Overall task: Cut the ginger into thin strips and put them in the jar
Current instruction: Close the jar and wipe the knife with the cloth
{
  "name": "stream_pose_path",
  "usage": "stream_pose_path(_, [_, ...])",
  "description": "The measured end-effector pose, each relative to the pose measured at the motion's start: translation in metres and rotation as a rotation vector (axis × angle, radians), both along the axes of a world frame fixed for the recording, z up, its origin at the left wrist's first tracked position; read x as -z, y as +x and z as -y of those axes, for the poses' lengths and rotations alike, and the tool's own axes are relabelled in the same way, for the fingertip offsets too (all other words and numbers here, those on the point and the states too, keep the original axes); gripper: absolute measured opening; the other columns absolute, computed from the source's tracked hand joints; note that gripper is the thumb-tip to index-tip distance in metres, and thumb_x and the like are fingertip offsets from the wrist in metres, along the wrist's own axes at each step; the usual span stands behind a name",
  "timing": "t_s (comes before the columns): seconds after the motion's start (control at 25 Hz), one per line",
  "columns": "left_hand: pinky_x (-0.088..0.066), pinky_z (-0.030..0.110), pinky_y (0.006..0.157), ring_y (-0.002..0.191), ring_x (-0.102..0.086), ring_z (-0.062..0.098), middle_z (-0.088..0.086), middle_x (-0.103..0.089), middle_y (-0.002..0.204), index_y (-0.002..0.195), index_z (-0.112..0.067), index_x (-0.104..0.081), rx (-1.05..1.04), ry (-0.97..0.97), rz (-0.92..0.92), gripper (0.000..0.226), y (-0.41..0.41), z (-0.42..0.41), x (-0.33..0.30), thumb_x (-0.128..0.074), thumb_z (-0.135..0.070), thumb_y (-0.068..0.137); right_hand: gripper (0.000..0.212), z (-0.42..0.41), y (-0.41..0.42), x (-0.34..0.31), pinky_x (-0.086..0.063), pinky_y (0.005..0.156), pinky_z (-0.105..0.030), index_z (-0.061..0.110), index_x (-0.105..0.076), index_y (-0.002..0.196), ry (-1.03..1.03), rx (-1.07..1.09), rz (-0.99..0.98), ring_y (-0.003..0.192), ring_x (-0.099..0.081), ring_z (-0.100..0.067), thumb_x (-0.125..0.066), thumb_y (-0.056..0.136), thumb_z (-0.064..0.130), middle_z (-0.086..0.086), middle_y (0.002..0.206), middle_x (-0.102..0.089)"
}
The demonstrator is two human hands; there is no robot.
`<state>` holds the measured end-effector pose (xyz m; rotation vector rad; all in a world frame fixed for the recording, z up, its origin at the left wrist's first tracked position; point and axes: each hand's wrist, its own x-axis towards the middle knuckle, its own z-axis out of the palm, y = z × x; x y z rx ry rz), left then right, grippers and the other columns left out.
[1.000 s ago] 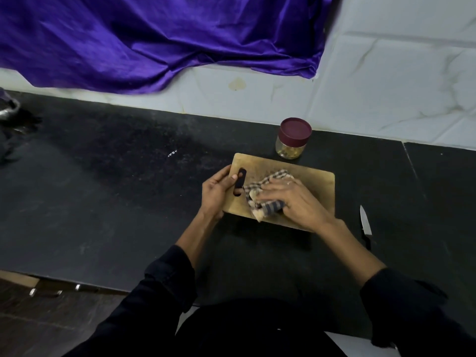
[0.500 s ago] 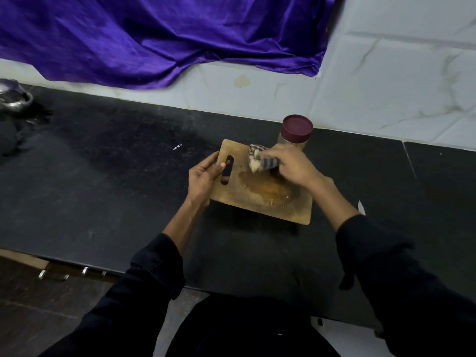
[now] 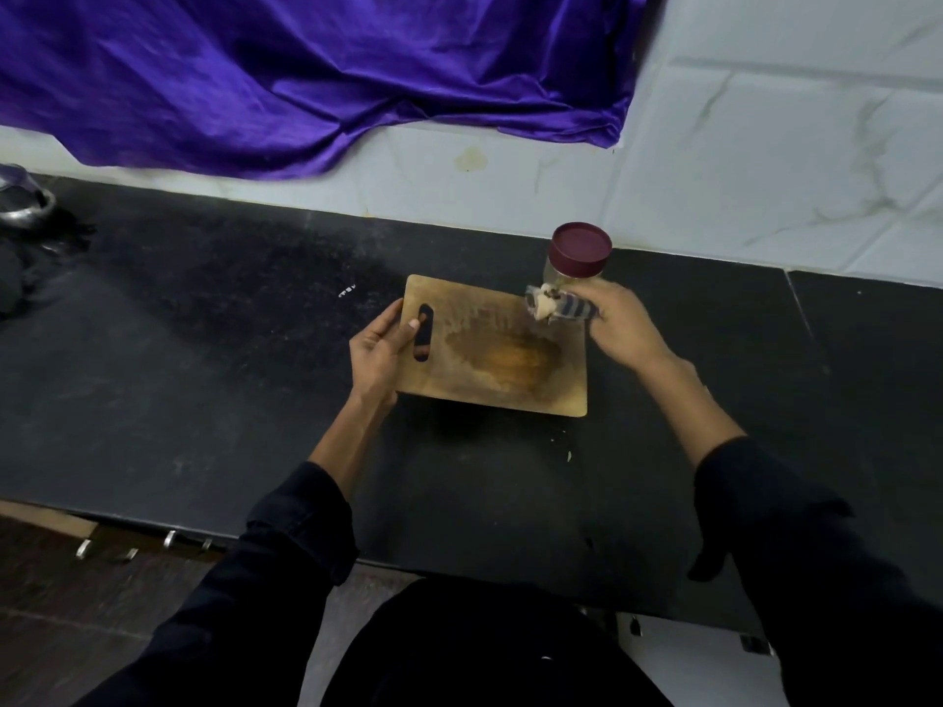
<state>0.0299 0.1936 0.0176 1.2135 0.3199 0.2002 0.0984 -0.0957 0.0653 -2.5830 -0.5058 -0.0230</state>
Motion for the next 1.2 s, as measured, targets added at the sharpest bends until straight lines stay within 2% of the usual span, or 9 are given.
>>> stream_pose_path(0.12, [-0.059, 0.032, 0.065, 0.099, -0.068, 0.024, 0.014, -0.069, 0.111, 0.128, -0.003, -0.058, -0.023, -0.048, -0.01, 0.038, 0.0, 0.0, 0.002, -0.061, -0.002, 0.09, 0.061, -0.014, -0.004, 0.017, -0.045, 0.1, -0.051, 0.023, -0.063, 0.129, -0.09, 0.029, -0.062, 0.121, -0.055, -0.03, -0.047, 0.082, -0.012, -0.007, 0.13, -0.063])
stream_pose_path(0.2, [-0.059, 0.031, 0.063, 0.099, -0.067, 0.024, 0.016, -0.069, 0.111, 0.127, -0.003, -0.059, -0.061, -0.072, -0.026, 0.037, 0.0, -0.003, 0.006, -0.061, -0.001, 0.09, 0.059, -0.022, -0.033, 0.03, -0.044, 0.103, -0.046, 0.023, -0.061, 0.132, -0.107, -0.036, -0.146, 0.122, -0.055, -0.026, -0.049, 0.085, -0.01, -0.005, 0.132, -0.061])
stream_pose_path(0.4, [-0.059, 0.03, 0.064, 0.094, -0.07, 0.018, 0.015, -0.068, 0.112, 0.127, -0.001, -0.058, -0.157, -0.101, -0.056, 0.037, -0.002, -0.015, 0.024, -0.061, -0.002, 0.09, 0.056, -0.02, -0.079, 0.039, -0.048, 0.093, -0.038, 0.021, -0.069, 0.122, -0.057, -0.221, -0.264, 0.107, -0.06, -0.018, -0.048, 0.083, -0.014, -0.002, 0.115, -0.067])
stream_pose_path(0.56, [-0.061, 0.035, 0.071, 0.09, -0.071, 0.016, 0.009, -0.069, 0.109, 0.123, -0.006, -0.061, -0.25, -0.158, -0.091, 0.03, 0.0, -0.016, 0.03, -0.06, -0.005, 0.092, 0.053, -0.013, -0.057, 0.026, -0.046, 0.084, -0.03, 0.012, -0.071, 0.118, 0.103, -0.064, -0.261, 0.101, -0.062, -0.019, -0.047, 0.081, -0.018, 0.001, 0.103, -0.066])
stream_pose_path(0.72, [-0.058, 0.029, 0.064, 0.089, -0.07, 0.019, 0.007, -0.071, 0.101, 0.1, -0.016, -0.069, -0.429, -0.167, -0.169, 0.016, 0.002, -0.007, 0.045, -0.06, -0.006, 0.092, 0.036, -0.016, -0.048, 0.024, -0.045, 0.08, -0.032, 0.013, -0.072, 0.115, 0.258, 0.068, -0.239, 0.096, -0.064, -0.02, -0.058, 0.089, -0.007, -0.005, 0.101, -0.069])
stream_pose_path(0.84, [-0.058, 0.027, 0.063, 0.086, -0.071, 0.018, 0.006, -0.071, 0.1, 0.106, -0.013, -0.068, -0.486, -0.169, -0.218, 0.017, 0.007, -0.004, 0.053, -0.062, -0.006, 0.091, 0.035, -0.015, -0.051, 0.028, -0.043, 0.077, -0.027, 0.012, -0.071, 0.117, 0.292, 0.125, -0.268, 0.094, -0.062, -0.017, -0.06, 0.089, -0.005, -0.004, 0.101, -0.068])
stream_pose_path(0.96, [-0.059, 0.026, 0.066, 0.077, -0.071, 0.01, 0.002, -0.07, 0.098, 0.116, -0.012, -0.064, -0.511, 0.005, -0.248, 0.024, 0.014, -0.002, 0.05, -0.062, -0.009, 0.092, 0.036, -0.014, -0.052, 0.034, -0.041, 0.077, -0.025, 0.013, -0.069, 0.121, 0.25, 0.147, -0.319, 0.096, -0.061, -0.015, -0.061, 0.09, -0.003, 0.001, 0.101, -0.065])
stream_pose_path(1.04, [-0.058, 0.022, 0.069, 0.083, -0.069, 0.009, 0.001, -0.069, 0.104, 0.118, -0.012, -0.063, -0.528, 0.097, -0.276, 0.027, 0.019, -0.003, 0.049, -0.062, -0.01, 0.092, 0.037, -0.016, -0.053, 0.037, -0.039, 0.078, -0.023, 0.013, -0.068, 0.123, 0.231, 0.154, -0.351, 0.096, -0.059, -0.013, -0.06, 0.091, -0.003, 0.004, 0.102, -0.064])
stream_pose_path(1.2, [-0.047, 0.021, 0.096, 0.113, -0.059, 0.011, 0.001, -0.062, 0.126, 0.136, -0.009, -0.052, -0.489, 0.187, -0.376, 0.047, 0.024, -0.014, 0.051, -0.062, -0.003, 0.09, 0.037, -0.015, -0.056, 0.038, -0.04, 0.081, -0.024, 0.012, -0.066, 0.125, 0.239, 0.164, -0.369, 0.096, -0.057, -0.011, -0.058, 0.092, -0.003, 0.0, 0.106, -0.064])
